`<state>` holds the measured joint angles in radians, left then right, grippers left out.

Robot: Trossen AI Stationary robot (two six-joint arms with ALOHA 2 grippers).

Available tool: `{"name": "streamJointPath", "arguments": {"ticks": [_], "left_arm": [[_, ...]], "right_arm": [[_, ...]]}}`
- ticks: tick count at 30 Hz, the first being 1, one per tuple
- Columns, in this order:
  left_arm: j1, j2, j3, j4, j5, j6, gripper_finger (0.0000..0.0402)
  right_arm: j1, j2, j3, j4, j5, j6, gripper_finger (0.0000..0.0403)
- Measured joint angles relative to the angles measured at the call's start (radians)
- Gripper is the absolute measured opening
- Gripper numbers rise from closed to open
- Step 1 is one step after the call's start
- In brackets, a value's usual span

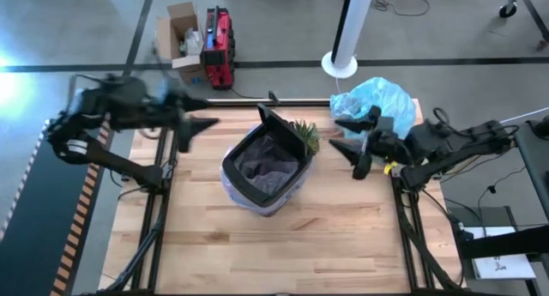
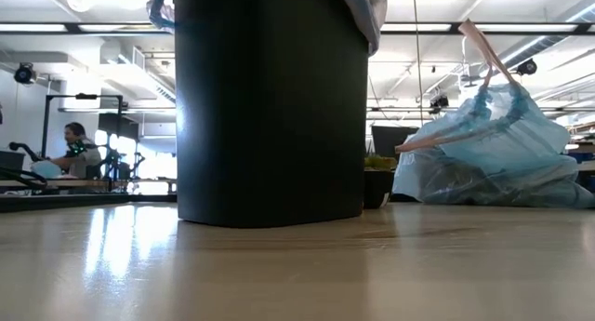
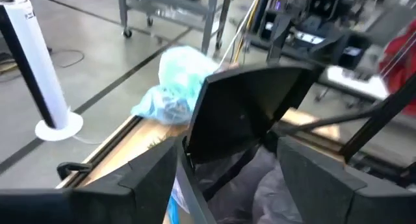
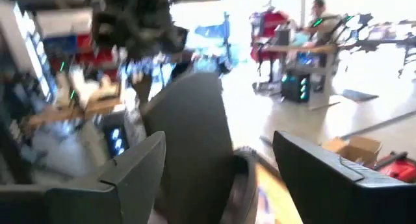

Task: Place trash/remove bag and relplace
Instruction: Close the trash bin

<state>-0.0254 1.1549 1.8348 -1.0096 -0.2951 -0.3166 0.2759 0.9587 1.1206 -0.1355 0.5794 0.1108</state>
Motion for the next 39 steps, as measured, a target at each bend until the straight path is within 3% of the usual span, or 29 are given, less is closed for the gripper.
{"name": "streamJointPath", "arguments": {"ticks": [6,16,21,24,29,39], "left_arm": [[-0.004,-0.118,-0.031,0.006,0.000,-0.065,0.0213],[-0.011,-0.198,-0.038,0.025,0.054,-0.059,0.0081],[-0.011,-0.219,-0.054,0.014,0.054,-0.047,0.0021],[-0.011,-0.234,-0.083,0.015,0.073,-0.036,0.0004],[-0.012,-0.265,-0.142,0.014,0.105,-0.032,0.0009],[-0.012,-0.390,-0.325,0.070,0.135,-0.031,0.0001]], "right_arm": [[-0.073,0.032,0.006,0.088,0.010,0.013,0.0233],[-0.126,0.270,0.194,0.077,-0.231,0.062,0.0084],[-0.126,0.406,0.358,-0.066,-0.349,0.089,0.0012],[-0.126,0.495,0.434,-0.123,-0.381,0.128,0.0007],[-0.126,0.630,0.538,-0.195,-0.408,0.204,0.0011],[-0.121,0.852,0.761,-0.571,-0.481,0.332,0.0001]]}}
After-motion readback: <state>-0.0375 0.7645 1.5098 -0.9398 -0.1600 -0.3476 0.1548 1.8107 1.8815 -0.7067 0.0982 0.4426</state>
